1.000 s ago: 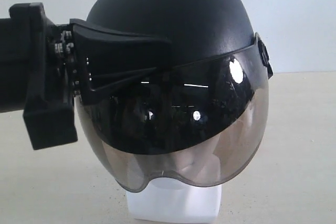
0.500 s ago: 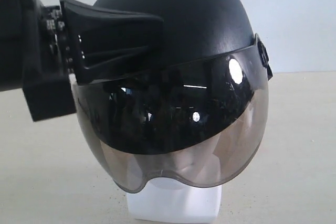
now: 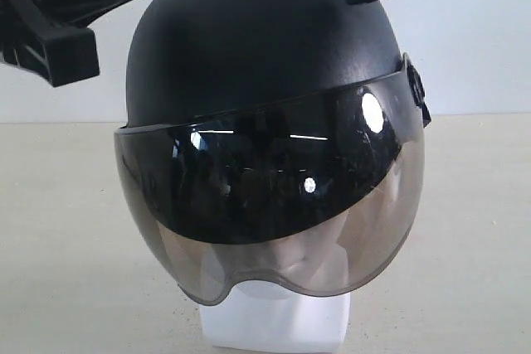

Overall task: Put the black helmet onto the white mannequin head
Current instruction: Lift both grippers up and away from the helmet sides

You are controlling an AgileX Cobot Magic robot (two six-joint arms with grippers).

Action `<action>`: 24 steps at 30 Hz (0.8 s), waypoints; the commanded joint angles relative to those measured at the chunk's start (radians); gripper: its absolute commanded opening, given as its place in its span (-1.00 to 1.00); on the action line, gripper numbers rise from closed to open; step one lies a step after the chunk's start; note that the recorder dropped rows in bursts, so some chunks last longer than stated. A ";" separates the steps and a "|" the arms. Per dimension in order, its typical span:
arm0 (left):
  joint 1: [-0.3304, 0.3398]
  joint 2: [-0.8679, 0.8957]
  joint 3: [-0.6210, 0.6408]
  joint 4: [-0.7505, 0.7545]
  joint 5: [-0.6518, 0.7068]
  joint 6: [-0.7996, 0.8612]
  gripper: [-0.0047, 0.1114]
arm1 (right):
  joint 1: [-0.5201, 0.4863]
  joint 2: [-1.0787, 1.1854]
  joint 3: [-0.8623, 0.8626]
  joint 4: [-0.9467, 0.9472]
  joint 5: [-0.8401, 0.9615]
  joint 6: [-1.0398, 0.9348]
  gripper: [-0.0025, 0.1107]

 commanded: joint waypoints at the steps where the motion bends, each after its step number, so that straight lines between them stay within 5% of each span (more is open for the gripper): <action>1: 0.004 0.011 -0.035 0.003 0.020 0.024 -0.84 | 0.000 -0.004 -0.007 -0.037 -0.027 -0.010 -0.96; 6: 0.004 0.012 -0.041 -0.013 0.015 0.008 -0.84 | 0.000 0.001 -0.007 -0.279 -0.083 0.209 -0.96; 17: 0.006 0.027 -0.023 -0.013 0.246 0.009 -0.84 | 0.000 0.051 -0.007 -0.309 -0.071 0.218 -0.96; 24: 0.046 0.027 0.107 -0.063 0.198 0.001 -0.84 | -0.002 0.051 -0.007 -0.463 -0.086 0.327 -0.96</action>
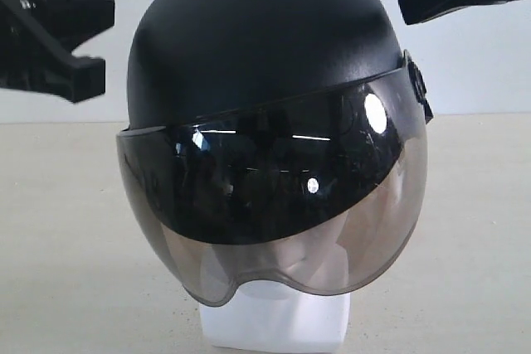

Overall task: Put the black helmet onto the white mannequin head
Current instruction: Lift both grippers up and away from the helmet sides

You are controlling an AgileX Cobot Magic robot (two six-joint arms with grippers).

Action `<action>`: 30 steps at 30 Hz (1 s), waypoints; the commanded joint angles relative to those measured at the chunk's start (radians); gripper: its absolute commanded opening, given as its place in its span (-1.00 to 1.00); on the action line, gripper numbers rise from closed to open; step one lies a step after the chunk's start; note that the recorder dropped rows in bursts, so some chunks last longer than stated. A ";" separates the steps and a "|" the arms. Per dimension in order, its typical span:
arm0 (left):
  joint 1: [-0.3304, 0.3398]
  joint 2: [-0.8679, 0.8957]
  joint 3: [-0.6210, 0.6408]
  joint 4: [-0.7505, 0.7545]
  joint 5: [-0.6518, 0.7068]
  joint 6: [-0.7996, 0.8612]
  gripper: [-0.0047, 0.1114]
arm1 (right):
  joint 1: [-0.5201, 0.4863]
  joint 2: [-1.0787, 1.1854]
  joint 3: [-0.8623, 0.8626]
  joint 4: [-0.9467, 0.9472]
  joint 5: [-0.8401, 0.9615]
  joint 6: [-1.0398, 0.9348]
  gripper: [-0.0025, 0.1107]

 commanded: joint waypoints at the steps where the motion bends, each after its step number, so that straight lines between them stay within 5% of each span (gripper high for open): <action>1: 0.065 0.003 0.082 -0.046 -0.070 -0.019 -0.84 | -0.002 -0.001 -0.004 -0.036 -0.033 0.018 -0.96; 8: 0.221 0.013 0.103 -0.046 -0.292 -0.072 -0.84 | -0.002 0.013 -0.004 -0.037 -0.057 0.022 -0.96; 11: 0.224 0.078 0.087 -0.015 -0.473 -0.072 -0.84 | -0.002 0.025 -0.004 -0.028 -0.056 0.038 -0.96; 22: 0.221 0.121 -0.007 0.000 -0.650 -0.143 -0.84 | -0.002 0.025 0.033 -0.005 -0.018 0.056 -0.96; 30: 0.221 0.101 -0.009 0.203 -0.672 -0.327 -0.84 | -0.002 0.025 0.085 0.016 -0.094 0.056 -0.96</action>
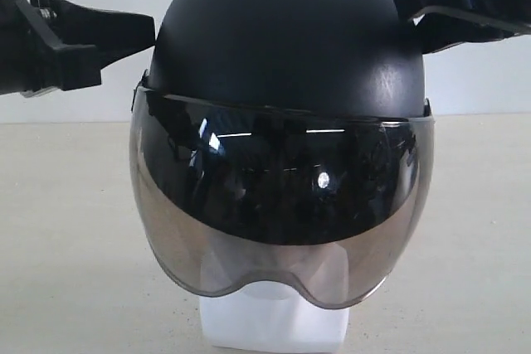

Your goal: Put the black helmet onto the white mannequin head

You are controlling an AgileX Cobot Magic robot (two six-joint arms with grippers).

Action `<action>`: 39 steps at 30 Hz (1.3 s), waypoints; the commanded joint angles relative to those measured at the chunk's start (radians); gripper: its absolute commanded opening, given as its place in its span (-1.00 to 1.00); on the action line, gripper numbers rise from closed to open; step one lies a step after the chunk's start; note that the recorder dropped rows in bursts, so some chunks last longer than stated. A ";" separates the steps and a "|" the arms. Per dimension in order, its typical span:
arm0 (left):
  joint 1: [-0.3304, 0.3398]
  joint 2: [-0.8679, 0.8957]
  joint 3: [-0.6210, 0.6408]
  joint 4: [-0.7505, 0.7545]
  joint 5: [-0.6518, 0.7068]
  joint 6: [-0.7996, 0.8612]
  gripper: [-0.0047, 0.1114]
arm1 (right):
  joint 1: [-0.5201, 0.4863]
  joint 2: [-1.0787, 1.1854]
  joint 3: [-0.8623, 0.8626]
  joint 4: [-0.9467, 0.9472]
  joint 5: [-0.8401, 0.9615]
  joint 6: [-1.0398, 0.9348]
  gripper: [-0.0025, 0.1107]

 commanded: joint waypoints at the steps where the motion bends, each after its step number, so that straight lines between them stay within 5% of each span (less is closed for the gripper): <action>1: -0.015 -0.022 0.007 0.120 -0.103 -0.083 -0.84 | 0.009 -0.001 0.008 0.074 -0.028 -0.001 -0.96; 8: -0.015 -0.104 0.007 0.145 0.041 -0.083 -0.84 | 0.009 -0.031 0.006 0.076 -0.028 -0.001 -0.96; 18: -0.015 -0.151 -0.001 0.141 0.073 -0.102 -0.84 | 0.009 -0.145 -0.057 0.080 0.045 -0.038 -0.96; 27: -0.015 -0.072 -0.208 0.145 -0.134 -0.133 -0.84 | 0.009 -0.152 -0.061 0.480 0.171 -0.503 -0.96; 34: -0.017 0.083 -0.341 0.191 -0.258 -0.204 -0.84 | 0.011 -0.148 -0.061 0.500 0.183 -0.540 -0.96; 39: -0.085 0.150 -0.347 0.221 -0.221 -0.197 -0.84 | 0.011 -0.129 -0.061 0.549 0.208 -0.571 -0.96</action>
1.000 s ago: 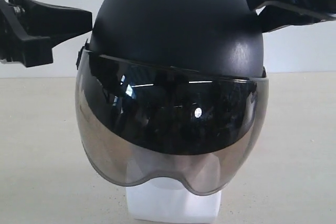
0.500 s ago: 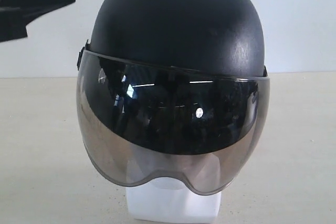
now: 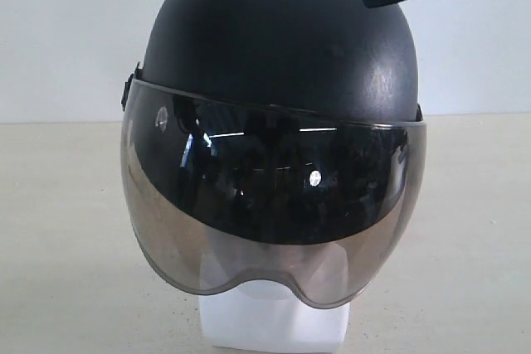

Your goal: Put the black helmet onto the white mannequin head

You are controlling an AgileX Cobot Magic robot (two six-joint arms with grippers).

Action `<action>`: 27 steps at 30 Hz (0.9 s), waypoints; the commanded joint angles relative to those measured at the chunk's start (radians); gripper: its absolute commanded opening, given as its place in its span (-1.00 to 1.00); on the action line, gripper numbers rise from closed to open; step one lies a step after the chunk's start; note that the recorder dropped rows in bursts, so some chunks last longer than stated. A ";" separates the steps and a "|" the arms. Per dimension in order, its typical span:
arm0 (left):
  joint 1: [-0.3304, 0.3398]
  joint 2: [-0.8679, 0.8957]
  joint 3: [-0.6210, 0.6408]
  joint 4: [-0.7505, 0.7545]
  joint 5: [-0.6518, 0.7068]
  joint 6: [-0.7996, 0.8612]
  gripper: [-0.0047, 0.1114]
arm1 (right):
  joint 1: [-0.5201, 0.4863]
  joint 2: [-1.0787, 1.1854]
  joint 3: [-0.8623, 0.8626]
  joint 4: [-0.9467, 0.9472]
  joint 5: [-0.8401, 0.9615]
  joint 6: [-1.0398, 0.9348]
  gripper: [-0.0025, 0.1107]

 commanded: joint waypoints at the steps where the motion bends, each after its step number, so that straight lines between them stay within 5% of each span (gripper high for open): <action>1: -0.064 0.051 -0.009 0.034 0.011 0.003 -0.84 | 0.003 0.022 -0.006 0.051 0.039 -0.051 -0.96; 5: -0.111 0.076 -0.024 0.034 0.060 0.025 -0.84 | 0.003 0.052 -0.006 0.060 0.045 -0.053 -0.96; 27: -0.109 0.097 -0.044 0.107 0.106 -0.074 -0.84 | 0.200 0.158 -0.003 -0.091 0.037 0.029 -0.96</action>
